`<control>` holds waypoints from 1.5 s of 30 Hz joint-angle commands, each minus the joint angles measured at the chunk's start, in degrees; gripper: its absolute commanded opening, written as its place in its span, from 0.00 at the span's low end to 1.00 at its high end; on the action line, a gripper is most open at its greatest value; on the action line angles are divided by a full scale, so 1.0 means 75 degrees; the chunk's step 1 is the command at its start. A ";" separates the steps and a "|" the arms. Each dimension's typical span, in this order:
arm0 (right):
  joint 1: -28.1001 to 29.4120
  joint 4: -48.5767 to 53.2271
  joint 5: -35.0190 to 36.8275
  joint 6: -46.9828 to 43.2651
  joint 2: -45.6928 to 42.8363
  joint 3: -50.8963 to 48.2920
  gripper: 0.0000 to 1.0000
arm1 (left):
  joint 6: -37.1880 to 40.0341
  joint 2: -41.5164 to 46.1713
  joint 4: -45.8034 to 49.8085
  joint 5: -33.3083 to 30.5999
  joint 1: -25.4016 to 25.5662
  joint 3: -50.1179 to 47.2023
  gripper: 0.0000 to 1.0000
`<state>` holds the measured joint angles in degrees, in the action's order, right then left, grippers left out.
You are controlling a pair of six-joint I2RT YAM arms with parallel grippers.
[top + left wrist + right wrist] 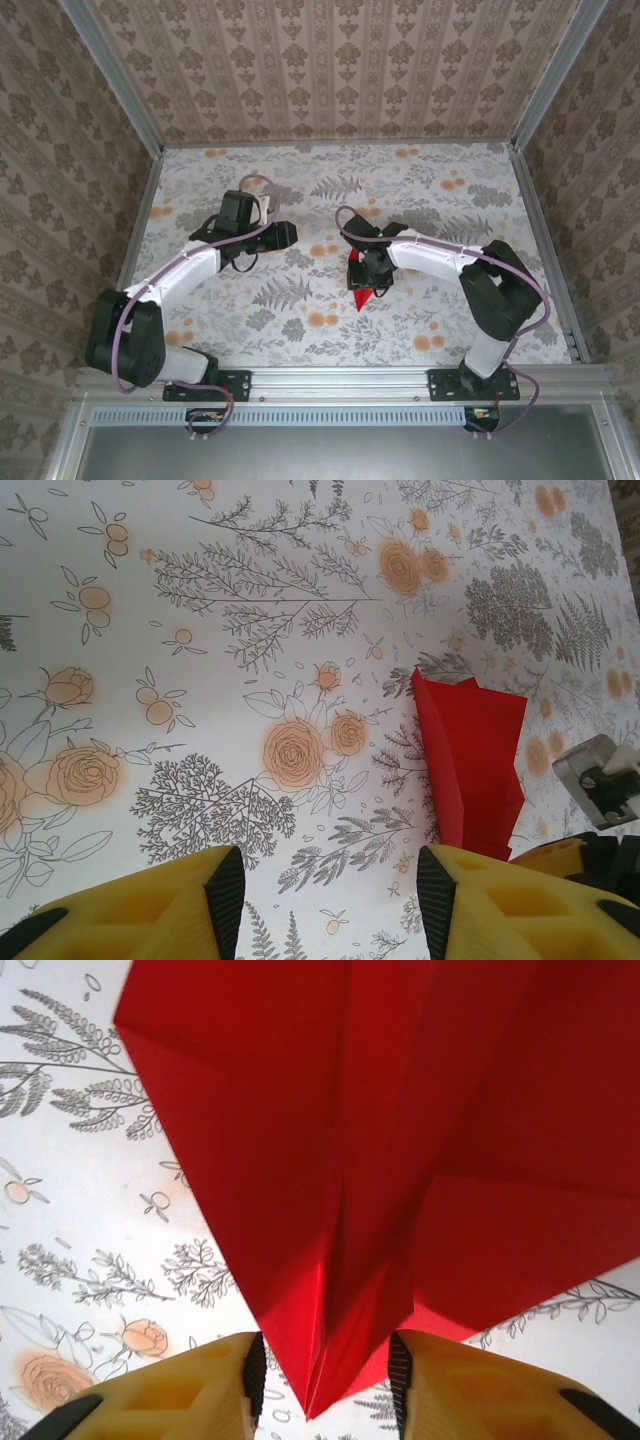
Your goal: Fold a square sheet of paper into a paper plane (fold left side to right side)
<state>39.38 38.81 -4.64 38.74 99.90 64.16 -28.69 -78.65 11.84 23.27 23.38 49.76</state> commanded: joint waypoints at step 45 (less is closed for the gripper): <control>-0.1969 0.2823 0.1064 -0.1974 0.3876 0.5590 0.28 | 0.0329 0.1078 0.0391 0.0272 -0.0492 -0.0284 0.74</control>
<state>24.16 57.47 1.69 25.02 129.40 105.19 -27.35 -71.59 14.22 24.21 20.14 48.01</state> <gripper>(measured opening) 0.263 0.737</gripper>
